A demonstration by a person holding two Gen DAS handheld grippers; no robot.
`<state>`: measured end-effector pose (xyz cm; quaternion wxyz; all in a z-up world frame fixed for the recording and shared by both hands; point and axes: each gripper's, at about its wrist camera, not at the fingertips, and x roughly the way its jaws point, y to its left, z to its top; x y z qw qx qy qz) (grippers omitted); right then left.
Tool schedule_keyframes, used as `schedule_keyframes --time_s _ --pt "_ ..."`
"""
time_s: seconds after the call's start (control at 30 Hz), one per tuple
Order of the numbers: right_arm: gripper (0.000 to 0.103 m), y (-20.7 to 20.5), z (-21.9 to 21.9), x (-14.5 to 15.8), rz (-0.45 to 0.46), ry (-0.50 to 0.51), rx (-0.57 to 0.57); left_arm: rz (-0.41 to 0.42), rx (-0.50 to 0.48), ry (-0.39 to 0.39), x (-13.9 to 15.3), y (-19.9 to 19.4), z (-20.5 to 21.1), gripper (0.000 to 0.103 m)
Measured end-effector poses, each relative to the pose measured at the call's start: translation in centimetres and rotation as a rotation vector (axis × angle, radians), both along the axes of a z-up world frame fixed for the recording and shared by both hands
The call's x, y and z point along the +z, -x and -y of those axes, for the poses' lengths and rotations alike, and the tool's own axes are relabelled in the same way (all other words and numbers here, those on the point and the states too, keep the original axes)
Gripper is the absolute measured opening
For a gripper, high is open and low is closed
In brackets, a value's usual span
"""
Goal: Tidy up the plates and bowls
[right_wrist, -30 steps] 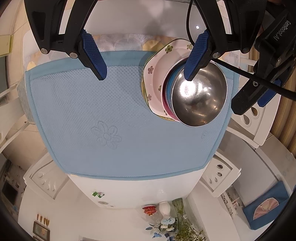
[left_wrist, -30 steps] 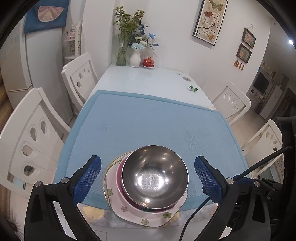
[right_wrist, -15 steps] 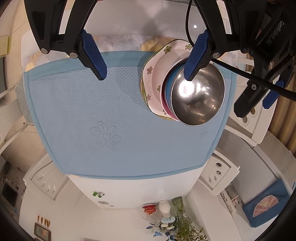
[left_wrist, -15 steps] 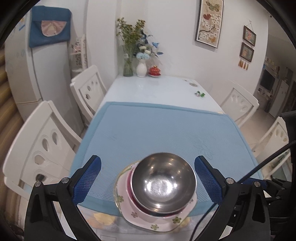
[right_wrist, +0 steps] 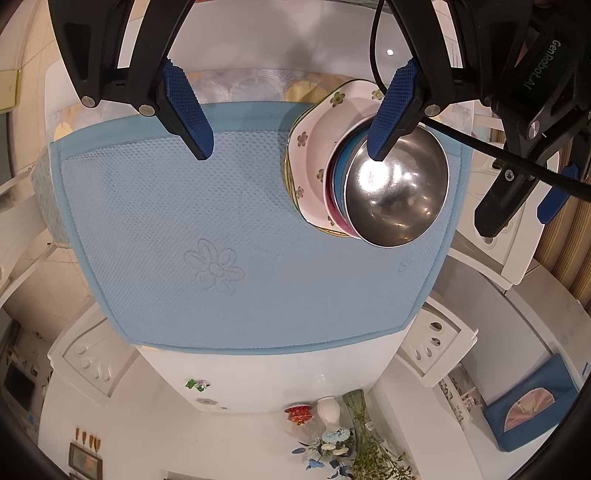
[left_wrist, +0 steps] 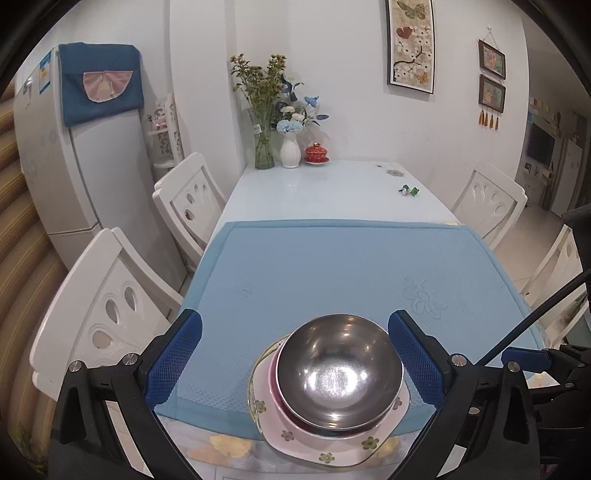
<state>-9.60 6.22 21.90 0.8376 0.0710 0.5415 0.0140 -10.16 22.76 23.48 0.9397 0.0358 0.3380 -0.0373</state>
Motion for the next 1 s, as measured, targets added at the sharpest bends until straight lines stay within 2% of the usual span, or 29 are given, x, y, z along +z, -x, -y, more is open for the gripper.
schedule_keyframes --time_s 0.27,0.43,0.7,1.0 --pt "0.083 0.3 0.7 0.1 0.002 -0.003 -0.004 0.002 0.010 0.023 0.3 0.2 0.3 0.101" --pt "0.083 0.2 1.0 0.4 0.009 0.001 0.014 0.011 0.008 0.003 0.5 0.5 1.3 0.101" --pt "0.083 0.0 2.7 0.7 0.006 0.003 0.044 0.009 0.048 0.018 0.9 0.4 2.6 0.101" --pt "0.083 -0.6 5.8 1.1 -0.004 0.012 0.065 0.010 0.058 0.003 1.1 0.3 6.3 0.101"
